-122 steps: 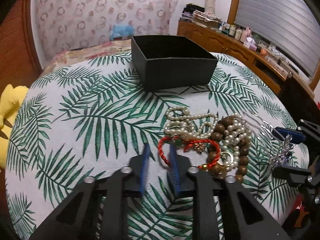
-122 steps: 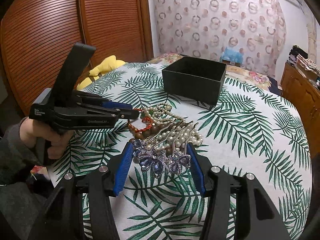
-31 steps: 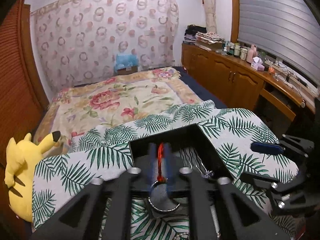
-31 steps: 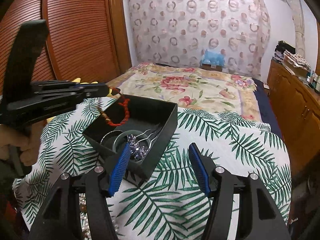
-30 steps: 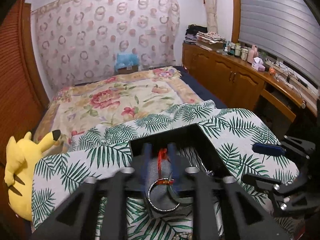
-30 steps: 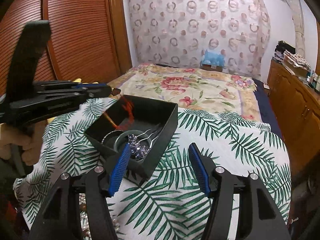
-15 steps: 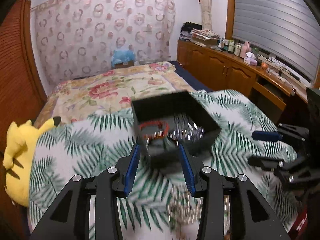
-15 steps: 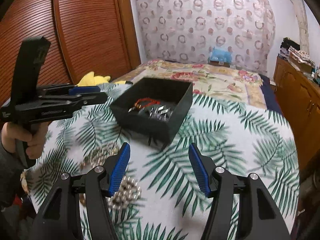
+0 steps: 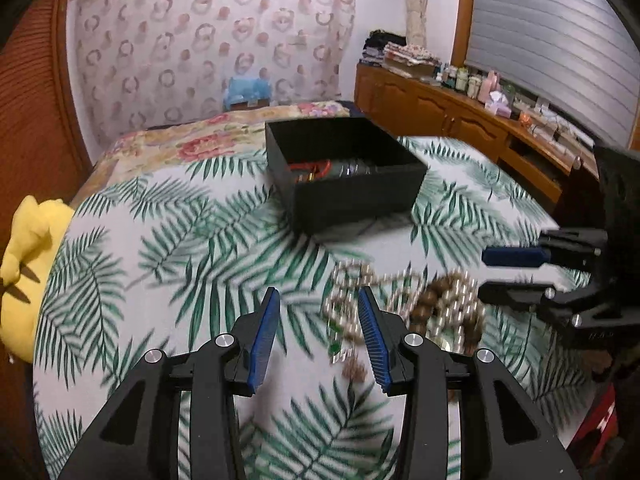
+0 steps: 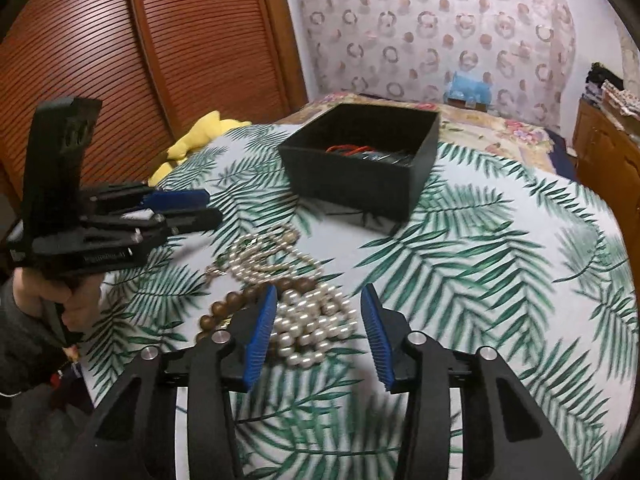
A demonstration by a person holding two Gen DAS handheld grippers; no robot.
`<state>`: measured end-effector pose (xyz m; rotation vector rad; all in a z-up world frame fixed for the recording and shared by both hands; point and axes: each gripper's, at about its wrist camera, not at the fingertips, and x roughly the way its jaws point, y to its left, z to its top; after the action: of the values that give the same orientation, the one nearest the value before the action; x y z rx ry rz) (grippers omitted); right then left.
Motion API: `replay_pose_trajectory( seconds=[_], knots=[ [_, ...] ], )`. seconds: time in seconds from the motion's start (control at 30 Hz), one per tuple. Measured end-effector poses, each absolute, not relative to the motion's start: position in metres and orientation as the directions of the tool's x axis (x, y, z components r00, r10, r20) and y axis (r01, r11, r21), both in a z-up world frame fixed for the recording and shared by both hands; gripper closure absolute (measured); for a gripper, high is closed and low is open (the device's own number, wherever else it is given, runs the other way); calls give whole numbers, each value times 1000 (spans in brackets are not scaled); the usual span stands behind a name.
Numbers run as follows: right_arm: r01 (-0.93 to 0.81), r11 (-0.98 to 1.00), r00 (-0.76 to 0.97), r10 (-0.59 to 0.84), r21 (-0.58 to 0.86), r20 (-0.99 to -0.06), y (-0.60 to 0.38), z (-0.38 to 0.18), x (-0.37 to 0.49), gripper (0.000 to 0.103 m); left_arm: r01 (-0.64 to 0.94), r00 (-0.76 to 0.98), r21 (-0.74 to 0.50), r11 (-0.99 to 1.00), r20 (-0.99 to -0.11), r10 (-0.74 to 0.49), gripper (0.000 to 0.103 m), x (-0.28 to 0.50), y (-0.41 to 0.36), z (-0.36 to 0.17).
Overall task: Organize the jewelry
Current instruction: 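Grasp the pearl necklace with the right tool while the left tool grasps a green-pendant necklace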
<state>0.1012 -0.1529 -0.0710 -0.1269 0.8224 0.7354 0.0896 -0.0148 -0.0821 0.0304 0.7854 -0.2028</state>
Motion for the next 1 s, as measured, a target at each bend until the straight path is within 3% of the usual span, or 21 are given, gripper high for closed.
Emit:
replay_pose_trajectory(
  seconds=[0.13, 0.3, 0.47, 0.53, 0.63, 1.0],
  knots=[
    [-647, 743, 437, 544, 169, -716, -147, -77, 99, 59, 182, 686, -69, 981, -706, -177, 52, 77, -8, -88],
    [-643, 749, 435, 530, 161, -728, -141, -81, 100, 68, 169, 682, -89, 982, -709, -181, 52, 71, -4, -88],
    [-638, 758, 444, 506, 136, -739, -138, -84, 102, 70, 176, 678, -92, 980, -710, -188, 52, 70, -7, -88],
    [-636, 760, 449, 503, 132, -739, -138, -83, 103, 76, 184, 675, -95, 978, -711, -196, 52, 70, -10, -90],
    [-635, 760, 453, 511, 138, -731, -141, -79, 102, 94, 195, 669, -100, 976, -714, -207, 52, 71, -14, -91],
    [-606, 784, 524, 518, 131, -676, -170, -56, 97, 95, 210, 656, -107, 972, -722, -221, 52, 77, -19, -95]
  ],
)
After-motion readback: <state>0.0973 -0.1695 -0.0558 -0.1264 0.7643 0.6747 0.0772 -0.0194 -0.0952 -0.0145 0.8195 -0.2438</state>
